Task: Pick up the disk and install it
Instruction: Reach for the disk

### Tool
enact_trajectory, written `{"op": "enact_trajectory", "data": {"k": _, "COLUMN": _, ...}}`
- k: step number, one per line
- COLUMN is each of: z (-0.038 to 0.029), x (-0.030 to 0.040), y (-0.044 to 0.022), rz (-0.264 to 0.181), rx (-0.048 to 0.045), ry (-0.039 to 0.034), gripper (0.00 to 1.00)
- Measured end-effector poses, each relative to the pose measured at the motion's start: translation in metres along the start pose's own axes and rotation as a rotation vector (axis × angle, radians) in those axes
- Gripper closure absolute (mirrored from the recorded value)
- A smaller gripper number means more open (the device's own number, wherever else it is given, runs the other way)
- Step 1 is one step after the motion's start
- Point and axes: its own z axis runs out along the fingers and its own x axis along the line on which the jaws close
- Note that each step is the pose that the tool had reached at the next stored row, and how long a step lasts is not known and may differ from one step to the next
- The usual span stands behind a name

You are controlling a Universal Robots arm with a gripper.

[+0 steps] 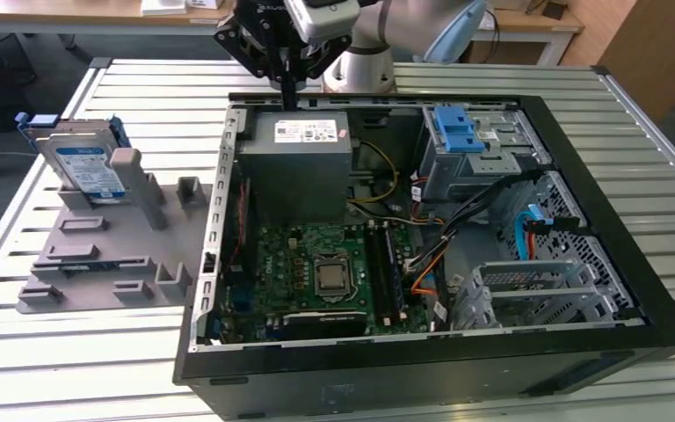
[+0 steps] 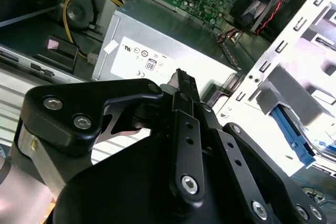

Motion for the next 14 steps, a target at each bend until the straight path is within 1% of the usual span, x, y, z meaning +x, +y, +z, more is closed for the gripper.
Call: {"op": "enact_trajectory", "data": {"k": 14, "z": 0.0009, "x": 0.0027, "y": 0.0009, "rz": 0.000, "rx": 0.0000, "ry": 0.0000, "gripper": 0.89}}
